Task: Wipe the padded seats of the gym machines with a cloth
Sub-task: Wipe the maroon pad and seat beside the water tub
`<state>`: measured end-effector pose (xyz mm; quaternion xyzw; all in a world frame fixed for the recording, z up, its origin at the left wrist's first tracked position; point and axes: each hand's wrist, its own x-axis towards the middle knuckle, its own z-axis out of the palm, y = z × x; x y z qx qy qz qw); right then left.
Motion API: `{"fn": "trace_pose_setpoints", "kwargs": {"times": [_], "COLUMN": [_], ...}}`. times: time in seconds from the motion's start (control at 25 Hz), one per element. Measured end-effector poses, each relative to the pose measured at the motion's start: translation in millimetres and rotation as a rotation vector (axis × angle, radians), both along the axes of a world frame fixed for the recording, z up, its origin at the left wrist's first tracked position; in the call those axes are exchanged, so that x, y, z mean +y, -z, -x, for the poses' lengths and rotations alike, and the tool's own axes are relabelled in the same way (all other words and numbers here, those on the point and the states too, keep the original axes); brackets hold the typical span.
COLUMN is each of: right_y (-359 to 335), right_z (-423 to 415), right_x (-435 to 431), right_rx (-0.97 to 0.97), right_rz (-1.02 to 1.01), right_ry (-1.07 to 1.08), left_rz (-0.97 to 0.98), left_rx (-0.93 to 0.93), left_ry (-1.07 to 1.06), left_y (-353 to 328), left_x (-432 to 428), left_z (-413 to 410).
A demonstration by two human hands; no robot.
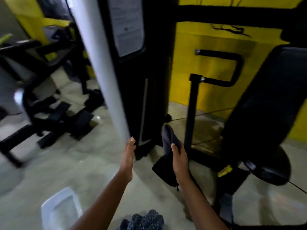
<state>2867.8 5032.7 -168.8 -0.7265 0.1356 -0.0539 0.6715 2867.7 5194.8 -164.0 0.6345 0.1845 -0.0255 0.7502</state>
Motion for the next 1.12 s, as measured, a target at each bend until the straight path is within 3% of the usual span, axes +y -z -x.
{"fn": "trace_pose_setpoints", "kwargs": {"times": [0.32,0.68,0.88,1.12], "right_y": [-3.2,-18.2,-18.0,-33.4], "right_z": [80.0,218.6,227.5,174.6], "right_x": [255.3,514.2,647.5,830.1], "right_rx": [0.004,0.017,-0.018,0.015], "right_rz": [0.020,-0.043,-0.074,-0.164], "right_ry": [-0.519,-0.866,-0.897,-0.792], "left_rz": [-0.089,-0.044,-0.075,-0.137], "left_rx": [-0.022,-0.044,-0.067,-0.087], "left_ry": [-0.522,-0.880,-0.958,-0.859], "left_y": [-13.5,-25.7,-25.3,-59.2], "left_x": [244.4,474.8,601.3,786.0], "left_z": [159.7,347.9,362.1,301.5]}}
